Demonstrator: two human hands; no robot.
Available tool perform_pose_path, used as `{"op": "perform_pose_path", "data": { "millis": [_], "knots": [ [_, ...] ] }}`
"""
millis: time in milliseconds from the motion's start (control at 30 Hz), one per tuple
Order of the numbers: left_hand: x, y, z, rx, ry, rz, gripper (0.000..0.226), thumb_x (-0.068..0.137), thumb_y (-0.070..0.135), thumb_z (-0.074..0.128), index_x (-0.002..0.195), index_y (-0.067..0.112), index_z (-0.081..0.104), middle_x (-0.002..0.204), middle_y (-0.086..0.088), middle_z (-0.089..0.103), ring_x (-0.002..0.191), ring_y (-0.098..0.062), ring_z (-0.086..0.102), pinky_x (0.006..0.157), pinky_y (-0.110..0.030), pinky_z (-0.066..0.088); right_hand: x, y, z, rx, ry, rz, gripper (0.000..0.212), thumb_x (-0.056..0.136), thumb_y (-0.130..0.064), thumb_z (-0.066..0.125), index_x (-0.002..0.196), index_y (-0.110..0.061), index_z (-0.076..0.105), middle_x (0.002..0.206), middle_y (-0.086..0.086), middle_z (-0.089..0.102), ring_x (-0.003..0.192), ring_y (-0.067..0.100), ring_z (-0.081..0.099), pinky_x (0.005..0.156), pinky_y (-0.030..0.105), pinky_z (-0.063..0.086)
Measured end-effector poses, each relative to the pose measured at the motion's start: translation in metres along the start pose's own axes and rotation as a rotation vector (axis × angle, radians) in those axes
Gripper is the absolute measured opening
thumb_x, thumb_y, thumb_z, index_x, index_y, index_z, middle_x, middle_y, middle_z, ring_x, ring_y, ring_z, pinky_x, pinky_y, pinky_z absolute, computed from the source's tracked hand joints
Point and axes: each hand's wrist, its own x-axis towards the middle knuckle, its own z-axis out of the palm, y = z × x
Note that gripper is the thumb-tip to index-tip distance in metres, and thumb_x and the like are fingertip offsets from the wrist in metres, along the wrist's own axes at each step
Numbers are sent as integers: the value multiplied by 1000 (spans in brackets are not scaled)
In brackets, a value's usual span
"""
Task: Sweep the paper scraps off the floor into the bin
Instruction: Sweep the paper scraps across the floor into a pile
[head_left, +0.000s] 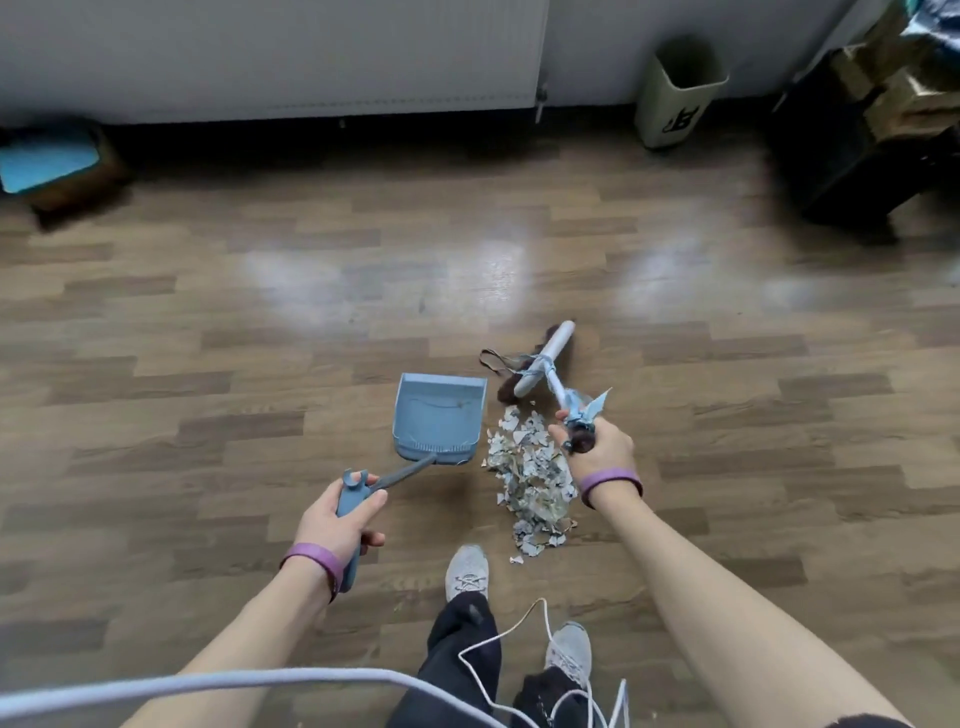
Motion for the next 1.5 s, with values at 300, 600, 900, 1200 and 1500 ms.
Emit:
{"op": "perform_pose_path", "data": {
  "millis": [300, 600, 900, 1200, 1500],
  "knots": [
    [-8, -33, 3, 62, -15, -79, 11, 89, 10, 63, 98, 16, 60, 79, -2, 61, 36, -13, 54, 49, -22, 39, -67, 56, -35, -574, -163, -182, 46, 87, -58, 52, 116, -23, 60, 103, 12, 70, 101, 36, 62, 79, 35, 49],
    [-37, -50, 10, 187, -11, -103, 13, 89, 12, 63, 101, 16, 61, 80, -6, 62, 46, -19, 59, 48, -21, 40, -128, 79, -36, -581, -271, -300, 91, 67, -90, 12, 106, -21, 57, 103, 3, 69, 100, 28, 63, 81, 34, 49],
    [-64, -55, 13, 223, 40, -61, 11, 90, 9, 61, 98, 17, 61, 75, -5, 59, 46, -19, 58, 47, -21, 37, -89, 62, -40, -572, -404, -275, 29, 86, -15, 46, 114, -13, 55, 111, 15, 62, 104, 35, 61, 81, 33, 47],
    [-27, -32, -11, 452, 32, 27, 19, 86, 0, 58, 98, 14, 64, 88, -12, 61, 44, -24, 50, 35, -17, 41, -64, 44, -79, -159, -63, -121, 19, 81, -18, 63, 95, -13, 73, 101, 14, 71, 97, 32, 64, 83, 34, 51],
    [67, 8, -17, 1015, -198, 241, 12, 86, 39, 57, 78, 30, 60, 51, 4, 59, 36, -18, 54, 46, -23, 46, -49, 34, -49, 183, 297, 118, 11, 77, -30, 68, 68, -35, 67, 91, 0, 74, 90, 18, 65, 91, 29, 50]
  ]
}}
